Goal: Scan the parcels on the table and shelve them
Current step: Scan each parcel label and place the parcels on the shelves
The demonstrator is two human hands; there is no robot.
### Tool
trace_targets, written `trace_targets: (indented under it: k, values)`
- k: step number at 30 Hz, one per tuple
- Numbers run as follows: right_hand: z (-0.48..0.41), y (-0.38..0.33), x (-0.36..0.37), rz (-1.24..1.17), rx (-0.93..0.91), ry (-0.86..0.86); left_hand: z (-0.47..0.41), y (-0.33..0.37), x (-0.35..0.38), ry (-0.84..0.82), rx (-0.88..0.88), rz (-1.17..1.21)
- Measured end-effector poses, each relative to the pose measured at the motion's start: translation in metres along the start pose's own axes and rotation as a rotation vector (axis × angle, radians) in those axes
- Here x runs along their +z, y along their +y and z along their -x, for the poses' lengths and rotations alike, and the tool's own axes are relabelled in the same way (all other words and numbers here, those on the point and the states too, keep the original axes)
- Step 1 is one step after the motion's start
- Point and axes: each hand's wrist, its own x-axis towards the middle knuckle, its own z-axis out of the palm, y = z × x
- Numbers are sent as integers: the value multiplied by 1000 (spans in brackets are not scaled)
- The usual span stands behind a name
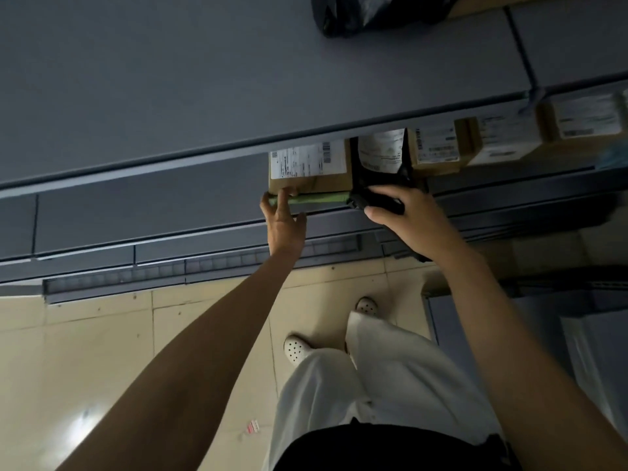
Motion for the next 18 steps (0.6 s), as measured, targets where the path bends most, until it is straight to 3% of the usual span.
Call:
trace_targets:
  k: [4,10,18]
  values:
    - [2,5,4,-18,-3,-19,-1,-6,-3,-103,25,-233]
    - [11,1,12,26,-16,-52,4,-4,-14,-217,27,-400]
    - [23,-71,65,107,-168,-106,60,-58,-92,-71,94,-474]
